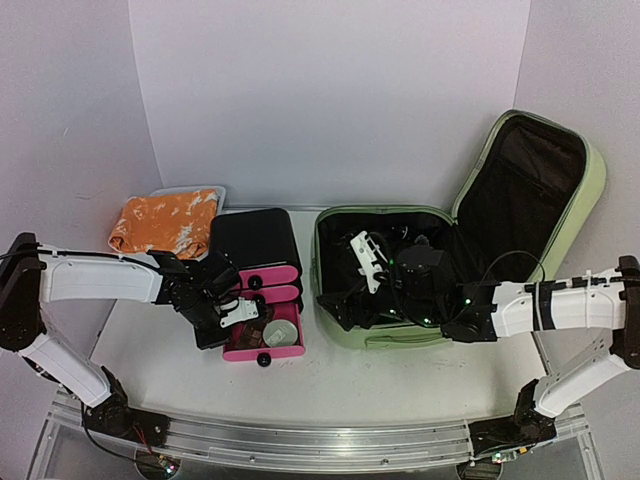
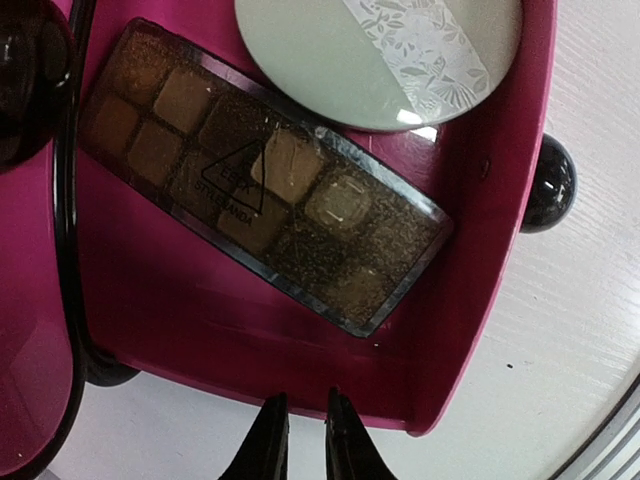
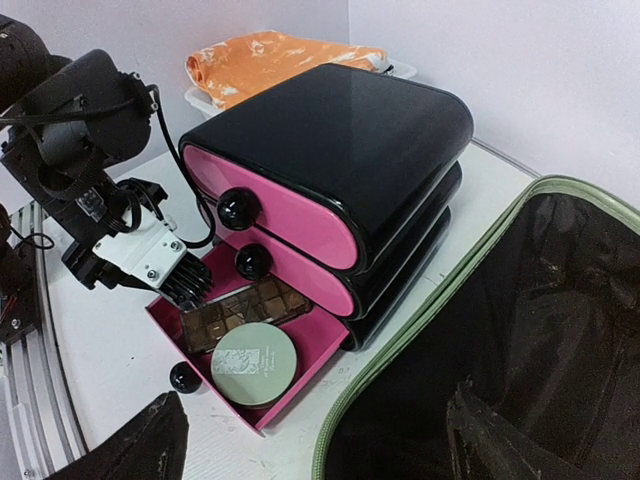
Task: Open, take out, and arrange the luggage
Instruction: Adjust the makeup in the drawer.
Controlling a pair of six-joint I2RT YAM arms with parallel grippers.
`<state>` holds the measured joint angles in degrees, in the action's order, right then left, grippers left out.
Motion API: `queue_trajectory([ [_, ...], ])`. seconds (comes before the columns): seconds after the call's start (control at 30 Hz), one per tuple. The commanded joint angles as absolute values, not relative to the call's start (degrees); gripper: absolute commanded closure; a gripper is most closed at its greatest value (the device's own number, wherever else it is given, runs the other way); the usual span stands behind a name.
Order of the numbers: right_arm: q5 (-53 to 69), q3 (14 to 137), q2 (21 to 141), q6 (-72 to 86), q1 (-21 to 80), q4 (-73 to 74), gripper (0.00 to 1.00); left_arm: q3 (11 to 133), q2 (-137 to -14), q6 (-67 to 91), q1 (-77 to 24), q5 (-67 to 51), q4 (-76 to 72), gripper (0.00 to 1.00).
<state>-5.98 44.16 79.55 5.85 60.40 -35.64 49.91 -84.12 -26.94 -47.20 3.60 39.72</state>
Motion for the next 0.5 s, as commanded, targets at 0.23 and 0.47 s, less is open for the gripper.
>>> queue_trajectory([
  [0.23,-5.5,43.7,75.9,7.4,60.0,-37.3,0.11,50.2,-77.7,-20.4,-47.8,5.7,34.1,0.86],
  [0.47,-3.8,44.2,76.2,8.9,60.1,-34.7,0.11,49.2,-66.1,-8.9,-48.7,-3.8,35.7,0.72],
])
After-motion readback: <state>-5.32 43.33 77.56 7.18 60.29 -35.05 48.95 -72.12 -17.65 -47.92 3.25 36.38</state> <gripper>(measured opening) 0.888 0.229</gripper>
